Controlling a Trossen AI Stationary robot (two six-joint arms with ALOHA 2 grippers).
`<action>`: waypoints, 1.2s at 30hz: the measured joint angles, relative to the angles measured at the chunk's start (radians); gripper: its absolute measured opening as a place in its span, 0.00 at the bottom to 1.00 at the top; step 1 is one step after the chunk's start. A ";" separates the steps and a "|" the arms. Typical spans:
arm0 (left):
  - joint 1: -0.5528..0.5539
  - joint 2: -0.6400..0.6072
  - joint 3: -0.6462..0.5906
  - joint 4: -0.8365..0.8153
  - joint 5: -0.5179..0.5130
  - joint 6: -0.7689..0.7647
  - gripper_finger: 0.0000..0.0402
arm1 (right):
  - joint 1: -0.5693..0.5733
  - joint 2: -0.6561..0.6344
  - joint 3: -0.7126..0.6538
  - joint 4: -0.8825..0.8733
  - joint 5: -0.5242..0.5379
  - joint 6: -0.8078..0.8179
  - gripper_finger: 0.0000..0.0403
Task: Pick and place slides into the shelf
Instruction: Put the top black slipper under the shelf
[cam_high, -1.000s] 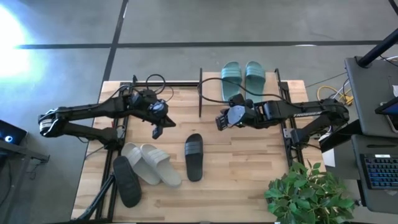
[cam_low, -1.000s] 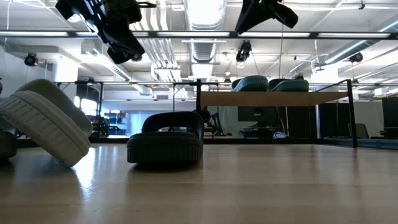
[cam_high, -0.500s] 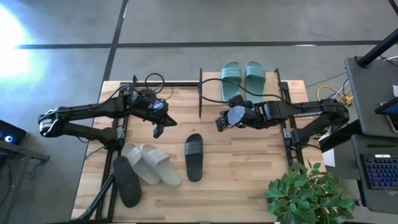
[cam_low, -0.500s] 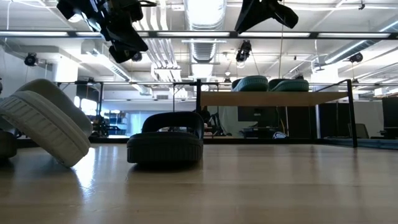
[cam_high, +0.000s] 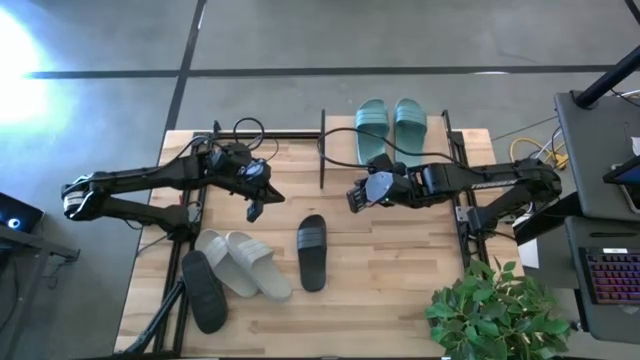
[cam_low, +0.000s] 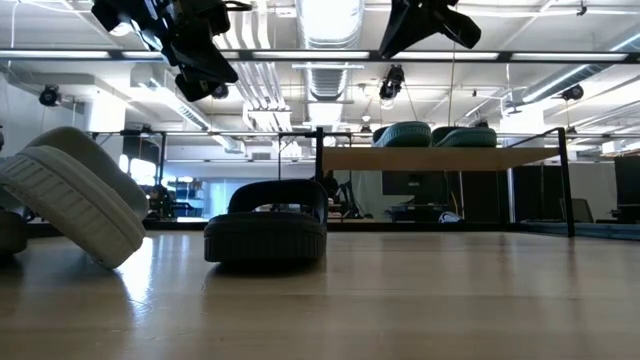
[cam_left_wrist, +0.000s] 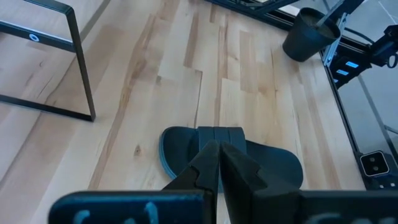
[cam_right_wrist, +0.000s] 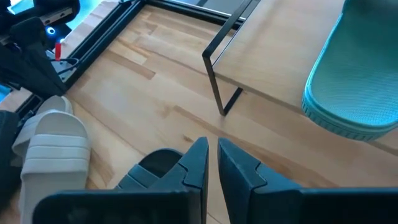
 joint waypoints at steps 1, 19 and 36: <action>0.000 0.000 0.000 0.000 0.000 0.000 0.00 | 0.000 0.000 -0.001 0.001 0.000 0.000 0.07; 0.001 0.000 0.000 0.000 0.000 -0.003 0.00 | 0.000 0.000 -0.002 0.001 0.000 0.000 0.07; 0.000 0.000 -0.001 0.000 0.000 -0.026 0.00 | 0.000 0.000 -0.026 0.199 -0.412 -0.122 0.07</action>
